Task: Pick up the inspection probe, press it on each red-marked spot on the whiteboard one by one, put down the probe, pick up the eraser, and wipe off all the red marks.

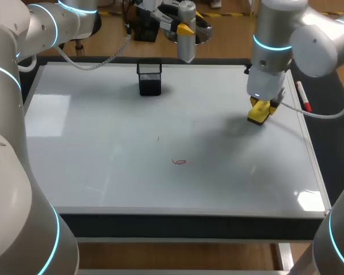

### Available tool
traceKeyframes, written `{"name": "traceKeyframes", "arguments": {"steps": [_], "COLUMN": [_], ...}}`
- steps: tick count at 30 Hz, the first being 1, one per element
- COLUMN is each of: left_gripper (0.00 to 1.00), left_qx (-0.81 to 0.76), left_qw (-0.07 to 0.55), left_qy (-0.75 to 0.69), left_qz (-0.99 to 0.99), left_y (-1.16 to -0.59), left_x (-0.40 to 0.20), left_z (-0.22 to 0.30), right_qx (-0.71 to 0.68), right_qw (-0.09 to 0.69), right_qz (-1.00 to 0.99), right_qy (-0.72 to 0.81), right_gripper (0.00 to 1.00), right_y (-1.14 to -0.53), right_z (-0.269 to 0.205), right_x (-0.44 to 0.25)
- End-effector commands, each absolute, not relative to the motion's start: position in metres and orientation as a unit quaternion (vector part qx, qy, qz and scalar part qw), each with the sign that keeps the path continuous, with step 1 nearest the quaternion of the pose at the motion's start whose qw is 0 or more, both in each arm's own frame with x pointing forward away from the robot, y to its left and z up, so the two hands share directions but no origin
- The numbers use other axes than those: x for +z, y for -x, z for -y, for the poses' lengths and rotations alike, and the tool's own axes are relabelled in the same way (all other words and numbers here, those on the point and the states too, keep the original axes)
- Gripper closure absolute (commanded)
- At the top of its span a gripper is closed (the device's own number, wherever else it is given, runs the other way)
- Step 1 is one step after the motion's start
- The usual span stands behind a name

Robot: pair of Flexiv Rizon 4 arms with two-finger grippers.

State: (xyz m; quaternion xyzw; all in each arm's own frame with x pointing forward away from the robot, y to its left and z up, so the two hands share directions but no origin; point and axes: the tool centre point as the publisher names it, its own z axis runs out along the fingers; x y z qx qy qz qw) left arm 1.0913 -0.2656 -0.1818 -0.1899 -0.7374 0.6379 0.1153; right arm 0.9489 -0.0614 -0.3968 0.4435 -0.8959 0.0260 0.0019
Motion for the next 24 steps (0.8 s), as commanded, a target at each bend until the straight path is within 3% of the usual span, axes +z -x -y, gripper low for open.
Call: {"name": "traceKeyframes", "arguments": {"steps": [1, 24], "left_gripper": [1.0, 1.0], "left_qx": [0.628, 0.628], "left_qw": [0.161, 0.161], "left_qy": [0.227, 0.227], "left_qz": [0.727, 0.727], "left_y": [-1.0991, -1.0991], "left_x": [-0.1835, -0.1835], "left_z": [0.2662, 0.2662], "right_qx": [0.02, 0.016], "right_qw": [-0.001, -0.004], "right_qz": [0.897, 0.898], "right_qy": [-0.441, -0.439], "right_gripper": [1.0, 1.0], "right_y": [-0.9478, -0.9478], "right_z": [0.068, 0.0687], "right_x": [-0.3976, -0.397]}}
